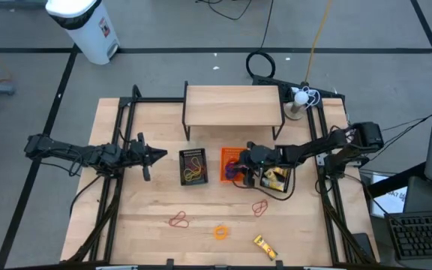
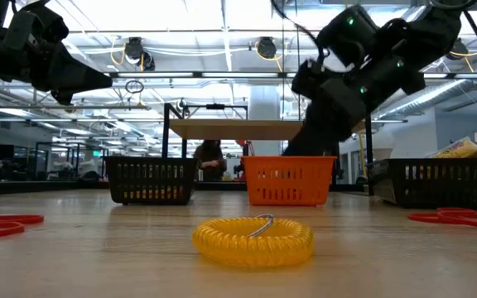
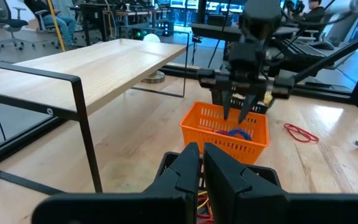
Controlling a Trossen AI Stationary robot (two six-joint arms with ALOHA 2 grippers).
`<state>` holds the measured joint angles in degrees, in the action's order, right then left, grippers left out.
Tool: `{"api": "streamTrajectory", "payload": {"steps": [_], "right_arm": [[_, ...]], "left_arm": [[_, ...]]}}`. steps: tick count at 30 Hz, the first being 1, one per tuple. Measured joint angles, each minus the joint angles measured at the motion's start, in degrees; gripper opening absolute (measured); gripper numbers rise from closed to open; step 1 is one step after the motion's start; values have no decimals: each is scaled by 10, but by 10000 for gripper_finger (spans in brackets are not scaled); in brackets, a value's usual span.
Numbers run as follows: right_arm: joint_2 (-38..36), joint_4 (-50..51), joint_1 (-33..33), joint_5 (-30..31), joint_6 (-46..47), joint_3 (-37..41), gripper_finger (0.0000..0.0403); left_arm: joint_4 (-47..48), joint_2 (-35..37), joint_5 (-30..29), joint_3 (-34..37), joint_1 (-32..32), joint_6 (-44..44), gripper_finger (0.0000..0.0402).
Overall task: Pick & Place Office Desk Supplies
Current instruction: Put the blue spring rubber band into the orange bin, then put the crayon box into the right black bin
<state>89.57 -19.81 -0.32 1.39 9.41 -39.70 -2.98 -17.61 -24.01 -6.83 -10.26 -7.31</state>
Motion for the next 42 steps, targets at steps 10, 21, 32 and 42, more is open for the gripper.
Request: {"api": "streamTrajectory", "payload": {"steps": [10,21,32,42], "right_arm": [[-220,-57,0,-37,-61,60,182],[-538,-158,-5,-74,-18,258,10],[-695,-63,-37,-70,-14,314,2],[-708,-12,-38,-29,-28,317,1]], "left_arm": [[37,0,-16,0,0,7,26],[46,0,-13,0,0,14,26],[45,0,0,0,0,11,26],[45,0,27,0,0,0,26]]}}
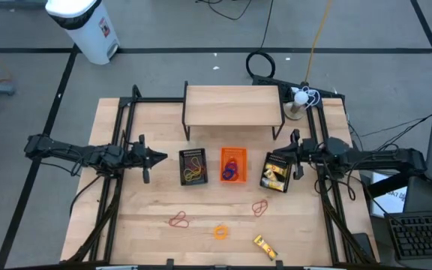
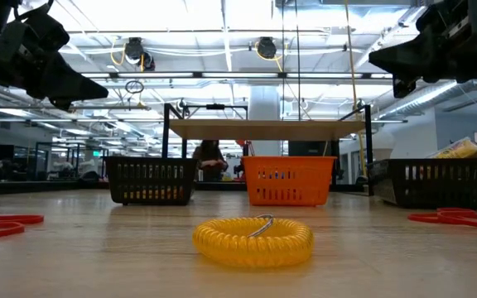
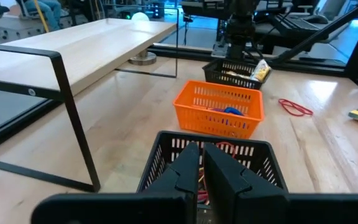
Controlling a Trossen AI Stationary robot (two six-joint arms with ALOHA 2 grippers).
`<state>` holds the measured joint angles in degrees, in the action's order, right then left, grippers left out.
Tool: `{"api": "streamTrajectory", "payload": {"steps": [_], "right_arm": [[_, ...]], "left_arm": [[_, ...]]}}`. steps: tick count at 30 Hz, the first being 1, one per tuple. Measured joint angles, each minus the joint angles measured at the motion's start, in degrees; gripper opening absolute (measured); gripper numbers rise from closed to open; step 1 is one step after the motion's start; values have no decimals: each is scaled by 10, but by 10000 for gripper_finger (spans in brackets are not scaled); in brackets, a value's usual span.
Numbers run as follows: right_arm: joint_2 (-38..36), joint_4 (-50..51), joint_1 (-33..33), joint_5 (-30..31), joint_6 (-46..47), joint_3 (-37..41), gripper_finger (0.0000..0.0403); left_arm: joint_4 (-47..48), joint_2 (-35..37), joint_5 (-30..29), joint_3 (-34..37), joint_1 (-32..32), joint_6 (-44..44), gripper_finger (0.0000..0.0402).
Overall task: Pick & Place Office Desk Supplies
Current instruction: Put the crayon box into the right black bin
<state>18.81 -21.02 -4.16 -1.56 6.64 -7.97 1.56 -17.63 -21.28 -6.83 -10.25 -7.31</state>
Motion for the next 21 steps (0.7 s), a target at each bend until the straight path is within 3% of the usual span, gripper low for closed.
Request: {"api": "streamTrajectory", "payload": {"steps": [6,21], "right_arm": [[-13,-79,0,0,2,42,1],[-26,-30,0,3,-13,52,1]], "left_arm": [[3,0,0,0,0,-10,26],[8,0,-17,0,0,-37,26]]}}
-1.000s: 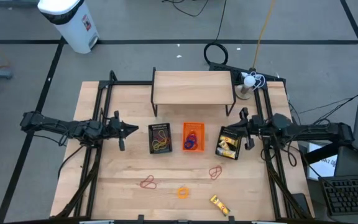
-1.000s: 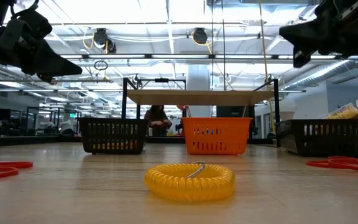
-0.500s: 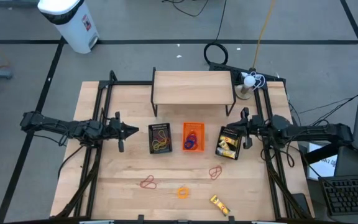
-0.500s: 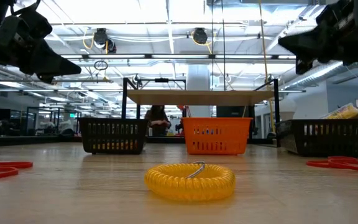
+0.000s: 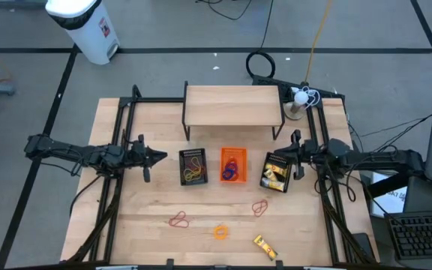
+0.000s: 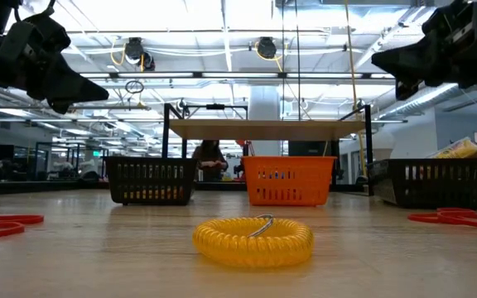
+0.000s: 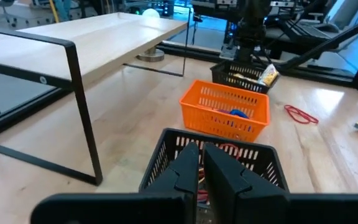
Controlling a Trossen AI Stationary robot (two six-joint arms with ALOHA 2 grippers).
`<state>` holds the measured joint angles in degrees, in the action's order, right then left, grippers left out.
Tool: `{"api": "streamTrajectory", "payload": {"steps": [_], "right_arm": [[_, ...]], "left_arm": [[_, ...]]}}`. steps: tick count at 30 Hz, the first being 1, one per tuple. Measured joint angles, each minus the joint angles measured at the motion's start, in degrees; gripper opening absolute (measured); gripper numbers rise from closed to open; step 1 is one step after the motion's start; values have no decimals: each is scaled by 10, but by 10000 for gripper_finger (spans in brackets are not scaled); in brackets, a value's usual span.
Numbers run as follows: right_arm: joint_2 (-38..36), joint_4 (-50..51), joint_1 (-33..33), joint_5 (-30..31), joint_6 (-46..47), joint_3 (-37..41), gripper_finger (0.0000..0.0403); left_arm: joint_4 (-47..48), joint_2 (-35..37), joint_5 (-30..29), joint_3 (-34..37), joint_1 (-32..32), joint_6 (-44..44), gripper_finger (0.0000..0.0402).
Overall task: Pick & Place Office Desk Supplies
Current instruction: Put the crayon box into the right black bin
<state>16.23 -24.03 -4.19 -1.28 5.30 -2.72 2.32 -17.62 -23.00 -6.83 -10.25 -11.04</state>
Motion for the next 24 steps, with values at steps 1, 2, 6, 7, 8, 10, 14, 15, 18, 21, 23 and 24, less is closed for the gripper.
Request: {"api": "streamTrajectory", "payload": {"steps": [1,2,6,7,8,10,14,15,18,21,23,24], "right_arm": [[0,5,0,0,0,0,1],[0,9,0,0,1,0,1],[0,8,0,0,1,0,1],[0,9,0,0,1,1,1],[1,10,0,0,0,1,1],[1,11,0,0,1,1,1],[1,17,0,1,0,1,1],[1,17,0,3,0,1,1],[1,17,0,16,3,1,1],[1,17,0,15,4,1,1],[1,18,0,15,7,1,1],[1,19,0,15,9,1,1]], "left_arm": [[5,0,0,0,0,3,26],[9,0,-1,0,0,6,26],[10,0,-17,1,0,4,26],[8,0,-19,3,0,4,26],[7,0,-18,7,0,4,26],[5,0,-8,15,0,4,26],[-45,0,14,42,0,8,26],[-61,0,20,48,0,13,26],[-80,0,35,61,0,32,26],[-83,0,35,60,0,32,26],[-85,0,35,60,0,32,26],[-85,0,35,60,0,32,26]]}}
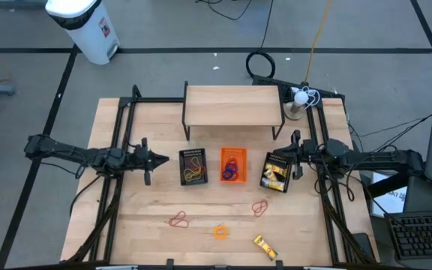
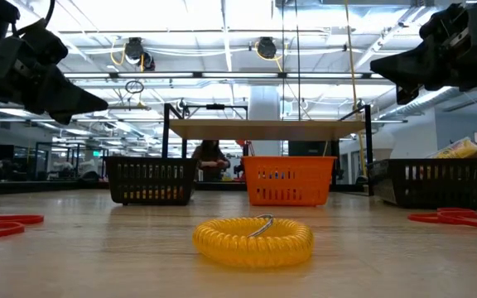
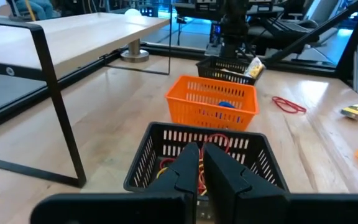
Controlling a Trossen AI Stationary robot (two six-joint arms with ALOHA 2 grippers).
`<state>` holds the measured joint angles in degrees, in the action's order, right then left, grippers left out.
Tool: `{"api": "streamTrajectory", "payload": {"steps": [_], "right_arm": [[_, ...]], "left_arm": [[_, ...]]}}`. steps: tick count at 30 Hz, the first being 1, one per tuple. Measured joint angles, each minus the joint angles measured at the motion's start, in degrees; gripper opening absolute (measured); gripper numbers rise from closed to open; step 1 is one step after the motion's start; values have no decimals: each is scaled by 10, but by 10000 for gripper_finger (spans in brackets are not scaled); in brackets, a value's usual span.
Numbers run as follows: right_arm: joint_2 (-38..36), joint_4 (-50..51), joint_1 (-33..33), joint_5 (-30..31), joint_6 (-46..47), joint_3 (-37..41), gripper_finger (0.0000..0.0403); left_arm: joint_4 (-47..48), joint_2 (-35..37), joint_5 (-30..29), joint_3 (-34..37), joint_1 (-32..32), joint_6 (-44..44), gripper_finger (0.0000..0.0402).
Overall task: Pick & Place Office Desk Supplies
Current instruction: Put the crayon box into the right black bin
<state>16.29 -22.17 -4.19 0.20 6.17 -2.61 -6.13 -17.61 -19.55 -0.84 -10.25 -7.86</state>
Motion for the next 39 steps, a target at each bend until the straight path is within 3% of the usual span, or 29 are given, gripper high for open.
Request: {"api": "streamTrajectory", "payload": {"steps": [33,39], "right_arm": [[11,15,0,-3,3,0,4],[14,19,2,13,70,-17,4]], "left_arm": [[15,0,0,-1,0,-8,26],[15,0,0,-1,0,-11,26]]}}
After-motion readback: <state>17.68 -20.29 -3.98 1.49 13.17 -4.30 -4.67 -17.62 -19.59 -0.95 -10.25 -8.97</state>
